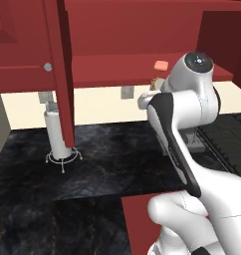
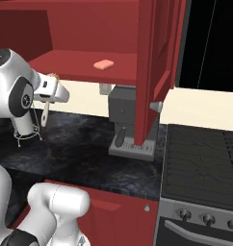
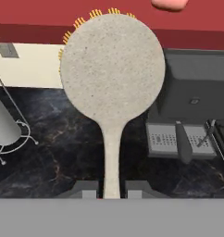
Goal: Pick up the dish brush and bar soap from the sink, and place them back in the cabinet, and close the cabinet doors.
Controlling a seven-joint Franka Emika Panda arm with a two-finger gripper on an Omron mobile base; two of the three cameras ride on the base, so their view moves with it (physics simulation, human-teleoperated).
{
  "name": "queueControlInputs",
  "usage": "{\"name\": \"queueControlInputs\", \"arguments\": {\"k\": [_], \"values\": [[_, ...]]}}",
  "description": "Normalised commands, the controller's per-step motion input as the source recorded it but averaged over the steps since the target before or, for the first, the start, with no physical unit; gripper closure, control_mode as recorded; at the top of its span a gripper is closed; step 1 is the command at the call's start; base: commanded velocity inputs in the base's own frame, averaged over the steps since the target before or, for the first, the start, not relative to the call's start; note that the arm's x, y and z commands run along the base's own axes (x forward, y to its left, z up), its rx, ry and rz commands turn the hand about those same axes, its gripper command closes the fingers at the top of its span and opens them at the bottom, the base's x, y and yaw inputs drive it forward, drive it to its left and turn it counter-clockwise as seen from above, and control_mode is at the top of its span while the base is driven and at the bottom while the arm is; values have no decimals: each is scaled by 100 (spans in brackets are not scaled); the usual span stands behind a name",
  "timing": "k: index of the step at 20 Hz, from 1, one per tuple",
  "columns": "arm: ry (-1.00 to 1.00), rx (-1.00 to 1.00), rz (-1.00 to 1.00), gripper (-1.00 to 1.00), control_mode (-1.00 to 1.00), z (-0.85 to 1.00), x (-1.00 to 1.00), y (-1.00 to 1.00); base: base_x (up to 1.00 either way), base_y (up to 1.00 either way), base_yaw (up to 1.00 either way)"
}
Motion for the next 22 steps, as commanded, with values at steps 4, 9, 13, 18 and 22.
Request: {"name": "queueControlInputs", "arguments": {"k": [4,9,13,18,22], "values": [[-24,0,0,100,-100,20,8,16,0,0,0],[-21,0,0,100,-100,30,32,13,0,0,0],[-13,0,-3,100,-100,34,51,15,0,0,0],[-4,0,-2,100,-100,35,45,4,0,0,0],[-2,0,0,100,-100,23,46,0,0,0,0]]}}
